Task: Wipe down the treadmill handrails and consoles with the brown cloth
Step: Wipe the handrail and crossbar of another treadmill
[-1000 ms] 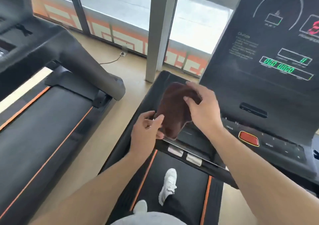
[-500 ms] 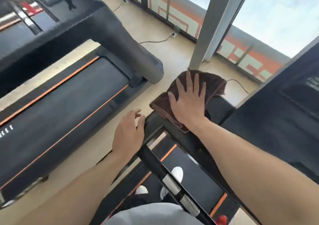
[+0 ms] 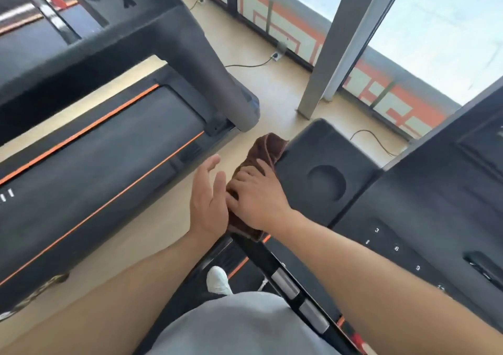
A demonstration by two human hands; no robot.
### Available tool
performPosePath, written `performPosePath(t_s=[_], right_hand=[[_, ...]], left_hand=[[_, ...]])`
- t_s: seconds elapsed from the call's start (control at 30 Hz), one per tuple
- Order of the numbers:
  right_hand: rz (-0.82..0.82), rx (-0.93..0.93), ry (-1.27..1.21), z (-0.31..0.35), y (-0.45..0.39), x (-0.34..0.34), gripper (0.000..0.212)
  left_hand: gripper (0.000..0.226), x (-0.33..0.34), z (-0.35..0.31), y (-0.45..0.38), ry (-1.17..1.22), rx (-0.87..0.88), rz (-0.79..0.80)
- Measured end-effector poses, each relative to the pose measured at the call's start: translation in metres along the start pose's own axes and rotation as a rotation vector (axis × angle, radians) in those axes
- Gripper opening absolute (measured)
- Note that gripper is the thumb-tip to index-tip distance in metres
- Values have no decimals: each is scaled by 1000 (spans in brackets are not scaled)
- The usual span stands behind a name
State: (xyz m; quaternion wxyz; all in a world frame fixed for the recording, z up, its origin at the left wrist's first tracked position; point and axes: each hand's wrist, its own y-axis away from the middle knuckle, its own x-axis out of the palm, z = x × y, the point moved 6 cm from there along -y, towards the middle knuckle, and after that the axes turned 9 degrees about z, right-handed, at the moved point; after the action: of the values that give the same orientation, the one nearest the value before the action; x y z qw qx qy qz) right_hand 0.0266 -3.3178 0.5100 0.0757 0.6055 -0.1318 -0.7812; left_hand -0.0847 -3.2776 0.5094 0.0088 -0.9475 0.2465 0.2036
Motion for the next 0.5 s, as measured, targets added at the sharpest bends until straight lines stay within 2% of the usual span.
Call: performPosePath(t_s=[0.17, 0.3, 0.4, 0.5], right_hand=[[-37, 360, -19, -124, -9, -42, 53], [-85, 652, -205, -192, 18, -45, 59], [-140, 670, -222, -185, 37, -37, 56], [-232, 598, -262, -158, 64, -32, 47]], left_hand=[[59, 9, -3, -5, -137, -10, 123], [56, 22, -7, -7, -409, 80, 256], [55, 33, -11, -8, -580, 165, 338], [60, 35, -8, -9, -600, 143, 371]])
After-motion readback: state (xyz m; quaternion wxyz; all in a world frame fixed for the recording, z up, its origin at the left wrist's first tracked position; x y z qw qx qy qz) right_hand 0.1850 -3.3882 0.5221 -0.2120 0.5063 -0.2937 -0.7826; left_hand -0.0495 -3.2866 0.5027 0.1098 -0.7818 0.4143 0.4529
